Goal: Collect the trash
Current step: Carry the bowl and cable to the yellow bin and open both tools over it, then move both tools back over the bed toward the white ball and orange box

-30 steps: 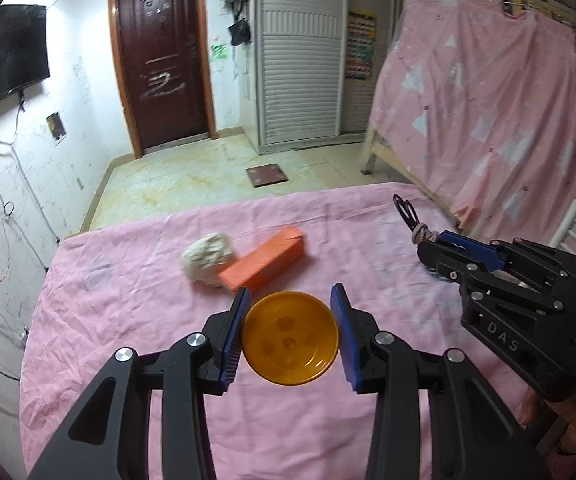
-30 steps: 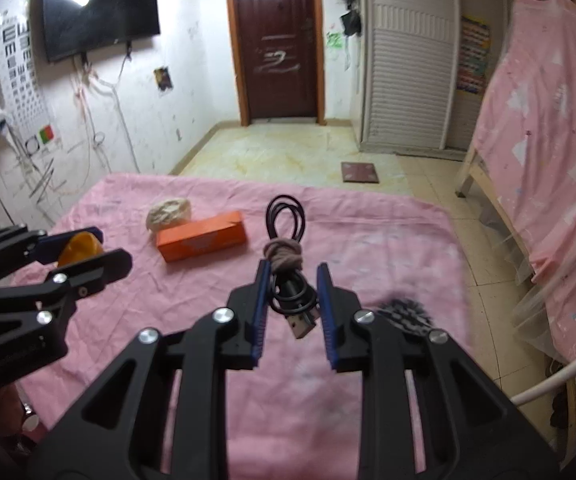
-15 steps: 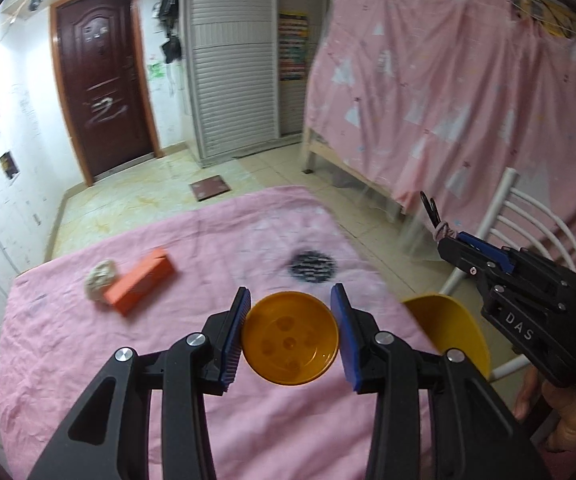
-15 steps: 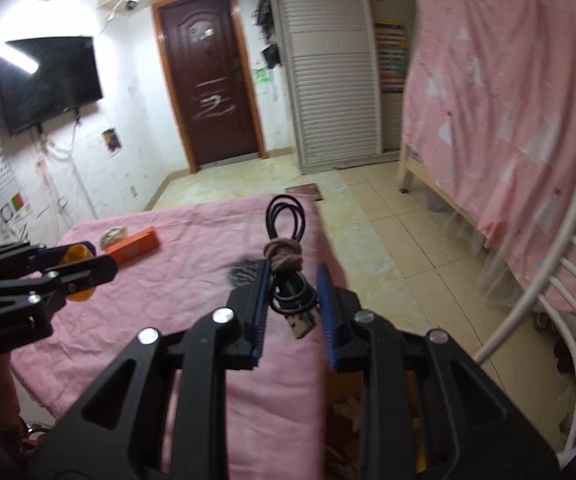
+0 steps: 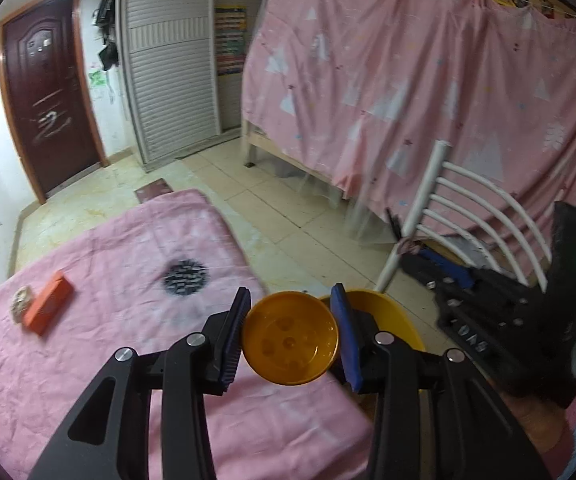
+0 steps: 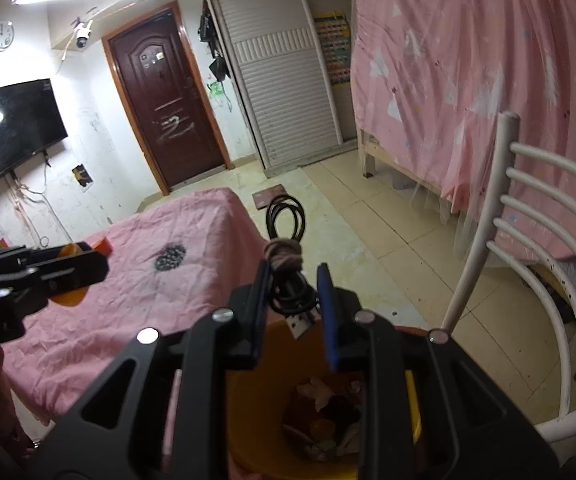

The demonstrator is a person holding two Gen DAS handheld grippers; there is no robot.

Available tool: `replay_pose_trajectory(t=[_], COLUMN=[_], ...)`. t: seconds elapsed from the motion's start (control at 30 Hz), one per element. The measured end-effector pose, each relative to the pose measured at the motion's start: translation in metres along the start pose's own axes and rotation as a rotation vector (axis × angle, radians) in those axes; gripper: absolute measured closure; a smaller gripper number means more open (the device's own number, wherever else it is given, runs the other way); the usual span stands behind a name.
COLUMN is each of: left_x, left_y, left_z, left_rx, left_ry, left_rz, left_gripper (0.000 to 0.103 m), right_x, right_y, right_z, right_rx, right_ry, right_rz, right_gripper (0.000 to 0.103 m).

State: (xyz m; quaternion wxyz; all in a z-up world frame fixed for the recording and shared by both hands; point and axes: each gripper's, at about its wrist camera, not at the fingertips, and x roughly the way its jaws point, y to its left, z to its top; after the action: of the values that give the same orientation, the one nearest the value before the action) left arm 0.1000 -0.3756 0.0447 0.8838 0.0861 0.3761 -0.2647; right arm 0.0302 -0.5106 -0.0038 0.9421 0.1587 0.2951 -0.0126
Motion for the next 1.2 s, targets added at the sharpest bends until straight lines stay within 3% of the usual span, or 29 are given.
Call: replay_pose_trajectory(t=[0.23, 0.33, 0.63, 0.7, 0.93, 1.03, 1.1, 1.2], left_x=[0.017, 0.025, 0.037, 0.036, 0.023, 0.017, 0.012, 0.008], left_y=[-0.027, -0.036, -0.043, -0.039, -0.016, 0.003, 0.021, 0.047], left_z=[0.006, 0.008, 0.003, 0.004, 0.006, 0.008, 0.008, 0.009], left_rx=[0.001, -0.002, 0.0, -0.01, -0.026, -0.049, -0.068, -0.096], left_ry=[0.008, 0.029, 0.052, 0.051, 0.028, 0.014, 0.003, -0.005], left_rz=[-0.082, -0.124, -0.123, -0.122, -0.096, -0.077, -0.055, -0.025], left_gripper=[0.069, 0.067, 0.061, 0.061, 0.061, 0.061, 0.061, 0.06], right_x=[-0.004, -0.011, -0.011, -0.01, -0.002, 0.007, 0.014, 0.026], right_y=[-0.02, -0.029, -0.031, -0.026, -0.005, 0.013, 0.025, 0.047], right_z=[-0.004, -0.006, -0.008, -0.007, -0.001, 0.003, 0.005, 0.008], right_rx=[0.053, 0.085, 0.088, 0.081, 0.05, 0.024, 0.003, -0.021], right_ry=[-0.015, -0.033, -0.033, -0.03, -0.025, -0.015, -0.005, 0.009], right_rz=[0.002, -0.01, -0.002, -0.003, 0.025, 0.039, 0.05, 0.073], right_gripper=[0.08, 0.067, 0.064, 0.058, 0.058, 0.056, 0.047, 0.047])
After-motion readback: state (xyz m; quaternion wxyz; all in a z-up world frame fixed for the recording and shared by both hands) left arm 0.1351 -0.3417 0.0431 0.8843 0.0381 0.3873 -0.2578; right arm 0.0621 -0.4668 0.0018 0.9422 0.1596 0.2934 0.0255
